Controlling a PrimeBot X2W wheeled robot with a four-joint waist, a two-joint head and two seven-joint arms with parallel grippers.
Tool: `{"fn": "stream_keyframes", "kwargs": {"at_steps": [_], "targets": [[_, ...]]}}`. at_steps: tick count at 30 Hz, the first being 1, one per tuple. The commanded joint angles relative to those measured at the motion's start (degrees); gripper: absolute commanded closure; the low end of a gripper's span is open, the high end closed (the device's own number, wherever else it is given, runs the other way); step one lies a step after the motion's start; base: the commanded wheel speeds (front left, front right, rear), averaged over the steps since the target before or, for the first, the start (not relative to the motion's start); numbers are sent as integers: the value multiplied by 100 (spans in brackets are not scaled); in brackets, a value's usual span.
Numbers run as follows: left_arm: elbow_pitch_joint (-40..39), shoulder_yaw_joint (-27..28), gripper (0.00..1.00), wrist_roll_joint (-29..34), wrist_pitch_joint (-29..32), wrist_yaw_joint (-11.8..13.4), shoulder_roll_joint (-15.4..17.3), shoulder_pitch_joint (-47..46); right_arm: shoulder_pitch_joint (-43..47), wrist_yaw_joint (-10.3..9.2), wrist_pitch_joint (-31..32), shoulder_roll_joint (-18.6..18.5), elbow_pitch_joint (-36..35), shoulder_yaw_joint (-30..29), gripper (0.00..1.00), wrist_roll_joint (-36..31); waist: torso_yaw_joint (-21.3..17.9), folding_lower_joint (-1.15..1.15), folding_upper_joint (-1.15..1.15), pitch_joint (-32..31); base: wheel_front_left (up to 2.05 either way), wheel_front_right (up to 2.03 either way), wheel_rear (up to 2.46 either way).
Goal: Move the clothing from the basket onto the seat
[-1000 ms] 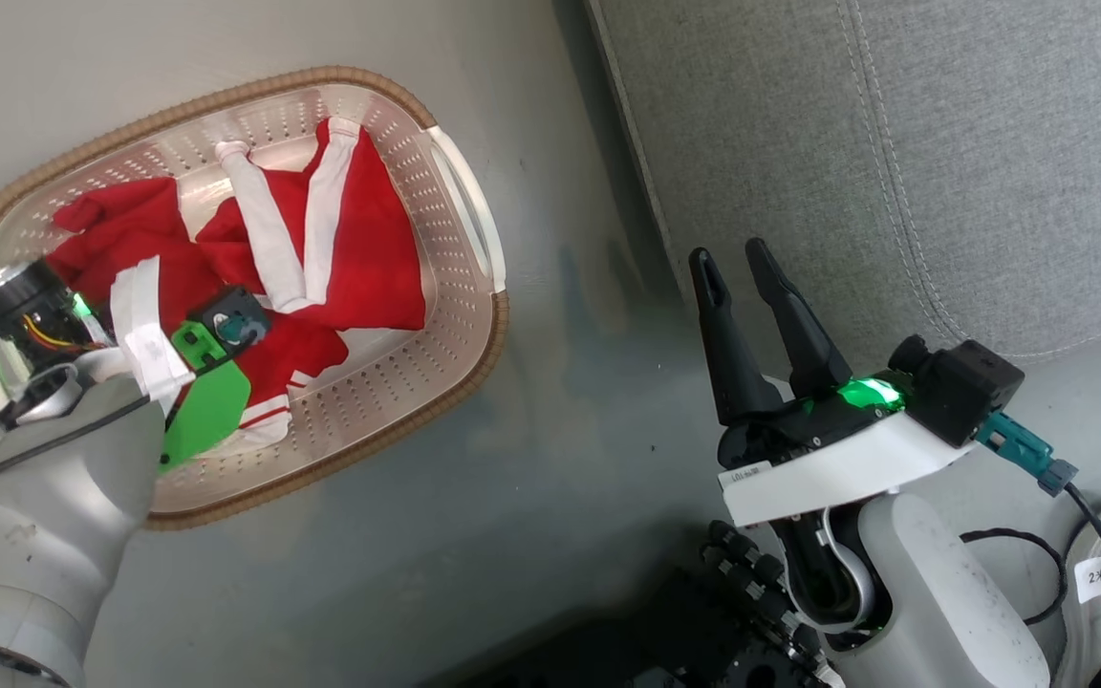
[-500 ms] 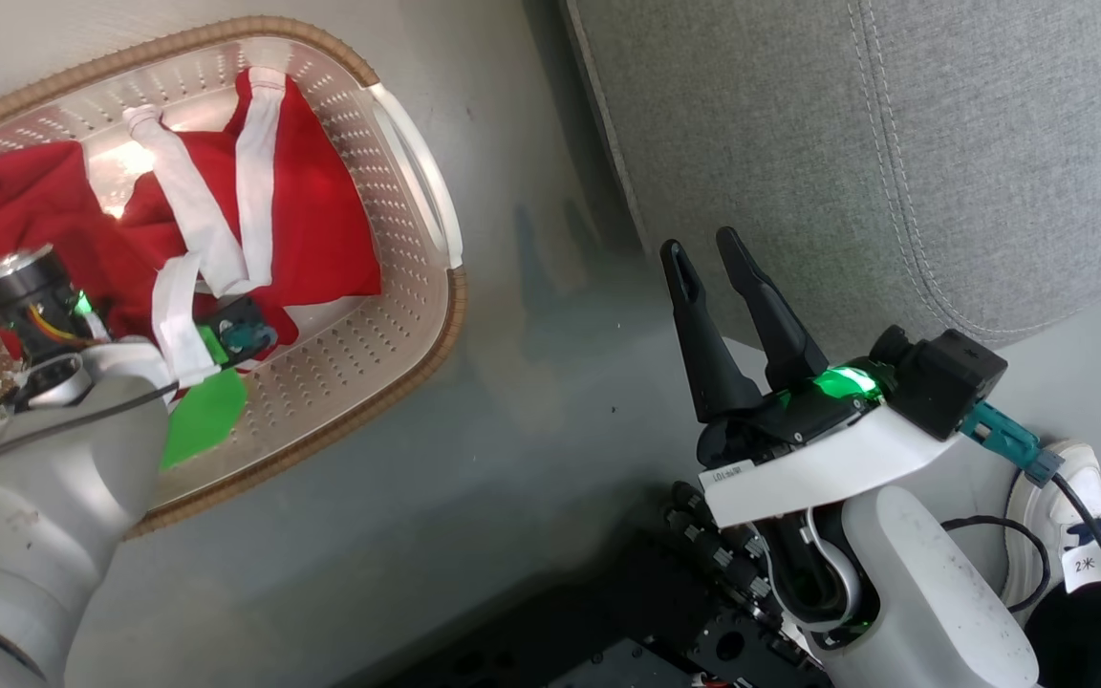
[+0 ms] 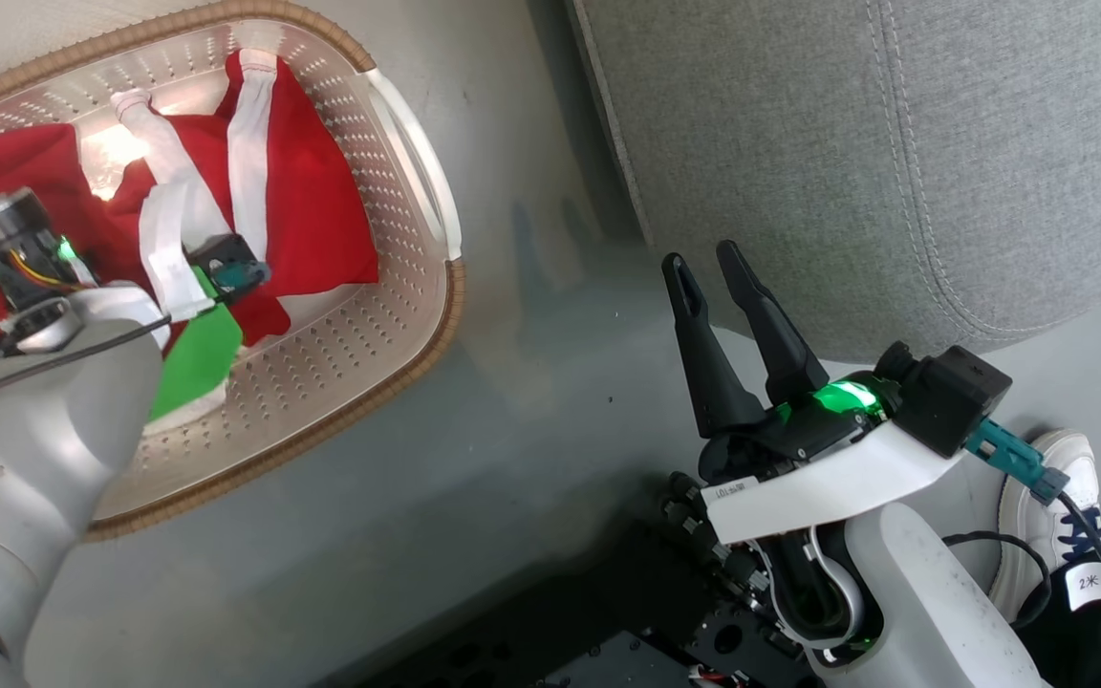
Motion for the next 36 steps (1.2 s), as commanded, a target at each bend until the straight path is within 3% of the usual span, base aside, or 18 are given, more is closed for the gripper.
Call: {"fn": "stream_keyframes", "kwargs": {"at_steps": [1, 8, 22, 23, 25, 26, 36], "targets": [[-40, -9, 0, 162, 36, 9, 134, -116, 17, 0, -18, 2, -43, -6, 0, -22, 18, 0, 0, 28, 0, 0, 0], [-65, -10, 0, 529, 122, 9, 225, -159, 58, 0, -18, 1, -153, -34, 0, -59, 77, 0, 0, 115, 0, 0, 0], [103, -11, 0, 459, 282, 8, 113, -20, 207, 0, -18, 1, -346, -71, 0, -160, 116, 0, 0, 221, 0, 0, 0], [116, -12, 18, 426, 337, 8, 104, -10, 212, 0, -18, 1, -354, -76, 0, -159, 116, 0, 0, 223, 0, 0, 0], [104, -11, 93, 258, 449, 8, 82, 0, 219, 0, -18, 1, -374, -91, 0, -160, 118, 0, 0, 226, 0, 0, 0], [83, -11, 100, 183, 519, 8, 85, -41, 220, 0, -18, 2, -383, -97, 0, -164, 122, 0, 0, 230, 0, 0, 0], [-294, -12, 100, -150, 787, 8, 239, -129, 27, 0, -18, 2, -359, -108, 0, -204, 103, 0, 0, 168, 0, 0, 0]]}}
